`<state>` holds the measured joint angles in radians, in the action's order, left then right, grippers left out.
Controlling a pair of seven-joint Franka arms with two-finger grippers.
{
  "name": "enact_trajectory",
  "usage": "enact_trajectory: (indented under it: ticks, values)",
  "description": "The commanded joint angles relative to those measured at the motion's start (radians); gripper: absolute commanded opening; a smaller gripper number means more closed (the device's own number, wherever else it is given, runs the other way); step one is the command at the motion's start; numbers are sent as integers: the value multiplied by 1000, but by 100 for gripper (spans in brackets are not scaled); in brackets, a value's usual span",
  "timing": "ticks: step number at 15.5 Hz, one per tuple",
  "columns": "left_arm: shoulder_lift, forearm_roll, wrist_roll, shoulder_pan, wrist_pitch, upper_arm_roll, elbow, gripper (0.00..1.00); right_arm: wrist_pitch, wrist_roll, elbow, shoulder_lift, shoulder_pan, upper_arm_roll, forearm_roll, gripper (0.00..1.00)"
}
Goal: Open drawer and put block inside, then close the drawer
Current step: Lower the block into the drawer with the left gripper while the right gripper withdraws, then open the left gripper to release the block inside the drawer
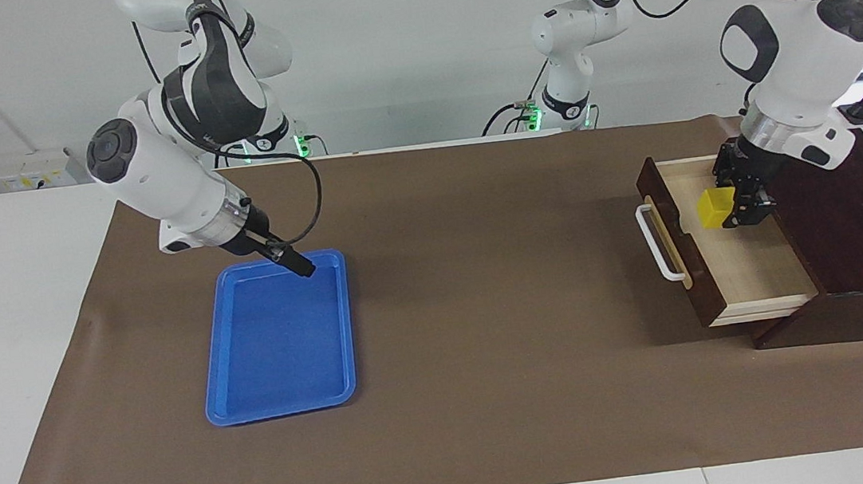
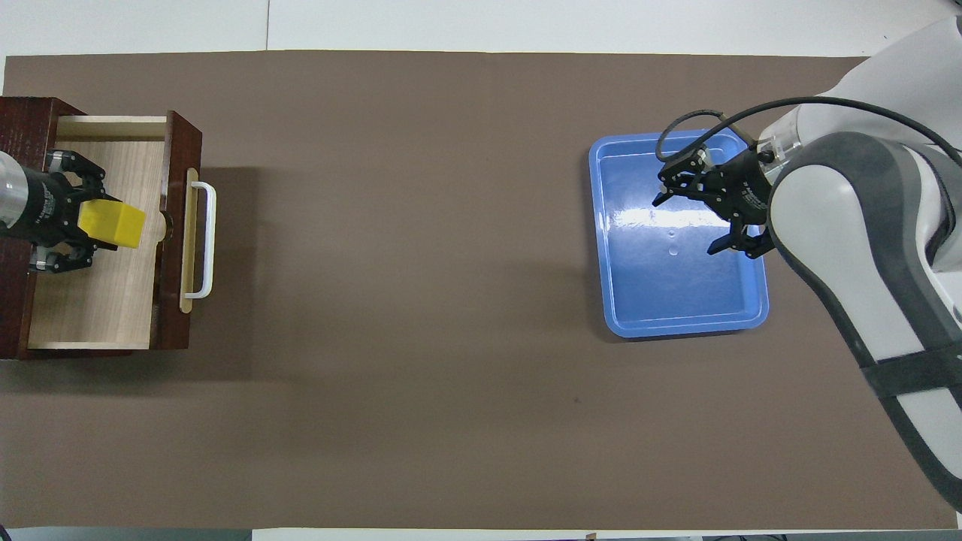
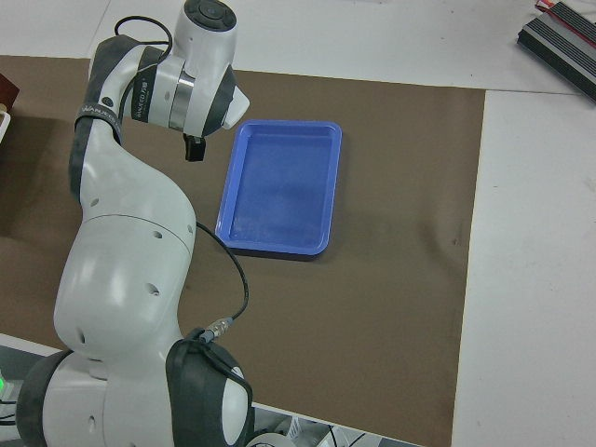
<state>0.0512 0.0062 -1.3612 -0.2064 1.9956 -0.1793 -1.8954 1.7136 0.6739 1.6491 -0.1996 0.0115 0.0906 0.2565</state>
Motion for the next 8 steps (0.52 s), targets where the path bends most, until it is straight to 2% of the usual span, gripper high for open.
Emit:
enact_trajectory:
  ticks: [1, 2, 3, 5, 6, 8]
  values:
    - [-36, -15, 28, -47, 81, -11, -105, 0, -42, -242, 11, 52, -56, 11, -86, 100]
    - [-43, -17, 28, -47, 92, -11, -126, 0, -52, -326, 14, 71, -67, 11, -112, 100]
    - [-45, -15, 30, -47, 92, -11, -135, 11, -61, -388, 12, 86, -77, 11, -134, 100]
    - [-44, -15, 27, -50, 92, -9, -134, 74, -75, -517, 18, 133, -100, 12, -166, 100]
    - [-44, -15, 22, -48, 91, -11, -134, 100, -86, -575, 20, 161, -110, 11, -175, 100]
    - [-34, -15, 11, -39, 72, -11, -99, 100, -107, -681, 21, 213, -119, 11, -200, 100]
